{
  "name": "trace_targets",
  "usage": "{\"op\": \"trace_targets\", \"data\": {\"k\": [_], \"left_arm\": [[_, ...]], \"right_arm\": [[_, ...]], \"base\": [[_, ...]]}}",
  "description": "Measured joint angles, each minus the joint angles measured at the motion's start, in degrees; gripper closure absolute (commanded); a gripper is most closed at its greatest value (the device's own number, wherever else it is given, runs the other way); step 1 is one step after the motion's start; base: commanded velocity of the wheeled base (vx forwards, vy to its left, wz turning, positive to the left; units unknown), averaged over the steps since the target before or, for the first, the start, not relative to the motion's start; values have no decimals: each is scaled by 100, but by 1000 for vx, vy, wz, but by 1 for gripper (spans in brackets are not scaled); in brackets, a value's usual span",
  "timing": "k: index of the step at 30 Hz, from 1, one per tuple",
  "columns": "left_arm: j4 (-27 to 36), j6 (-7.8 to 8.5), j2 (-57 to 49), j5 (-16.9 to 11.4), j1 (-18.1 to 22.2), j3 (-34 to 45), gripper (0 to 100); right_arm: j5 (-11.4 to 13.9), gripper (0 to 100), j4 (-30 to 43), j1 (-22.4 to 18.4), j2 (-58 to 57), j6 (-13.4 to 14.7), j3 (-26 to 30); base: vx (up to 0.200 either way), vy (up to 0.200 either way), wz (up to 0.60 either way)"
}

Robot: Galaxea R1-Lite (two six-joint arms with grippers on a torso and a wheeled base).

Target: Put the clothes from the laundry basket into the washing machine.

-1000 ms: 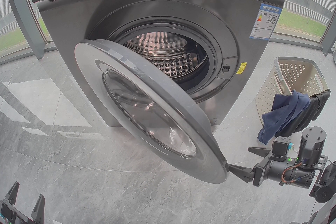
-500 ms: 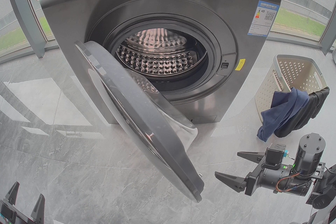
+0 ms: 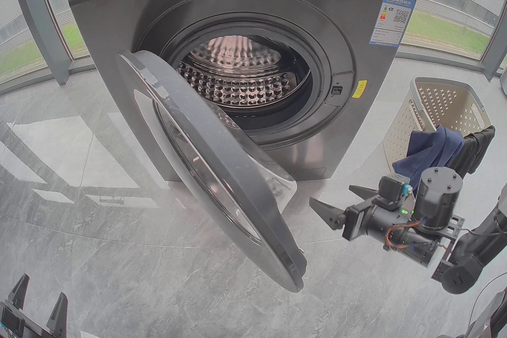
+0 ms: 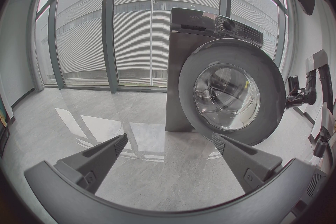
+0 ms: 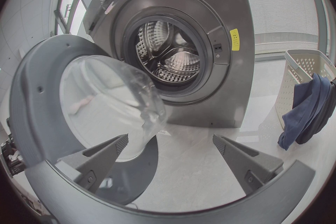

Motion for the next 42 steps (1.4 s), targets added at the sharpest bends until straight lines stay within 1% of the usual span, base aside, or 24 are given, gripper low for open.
{"op": "trace_targets", "data": {"k": [7,10,13,16,22,25,28,30,32,37,42], "left_arm": [[2,-7,0,2,0,0,0],[2,-7,0,0,0,0,0],[2,-7,0,2,0,0,0],[2,-7,-2,2,-2,0,0],[0,-7,0,2,0,0,0],[0,-7,-2,2,0,0,0],[2,-7,-2,5,0,0,0],[0,-7,0,2,0,0,0],[0,-7,0,2,0,0,0],[0,-7,0,2,0,0,0],[2,-5,0,2,0,0,0]], "right_arm": [[-325,0,22,-450,717,-13,-1012],[-352,0,33,-490,914,-22,-1198],[-339,0,27,-433,1006,-21,-1237],[-284,0,-20,-251,1072,-16,-1223],[-208,0,-57,96,1113,-13,-1033],[-207,0,-88,223,1119,-9,-914],[-197,0,-277,408,1125,-5,-818],[-205,0,-307,447,1136,-5,-811],[-202,0,-318,479,1152,-5,-842],[-205,0,-321,502,1259,-5,-984],[-197,0,-306,614,1423,-9,-1268]], "base": [[0,0,0],[0,0,0],[0,0,0],[0,0,0],[0,0,0],[0,0,0],[0,0,0],[0,0,0],[0,0,0],[-200,0,0],[-160,0,0]]}}
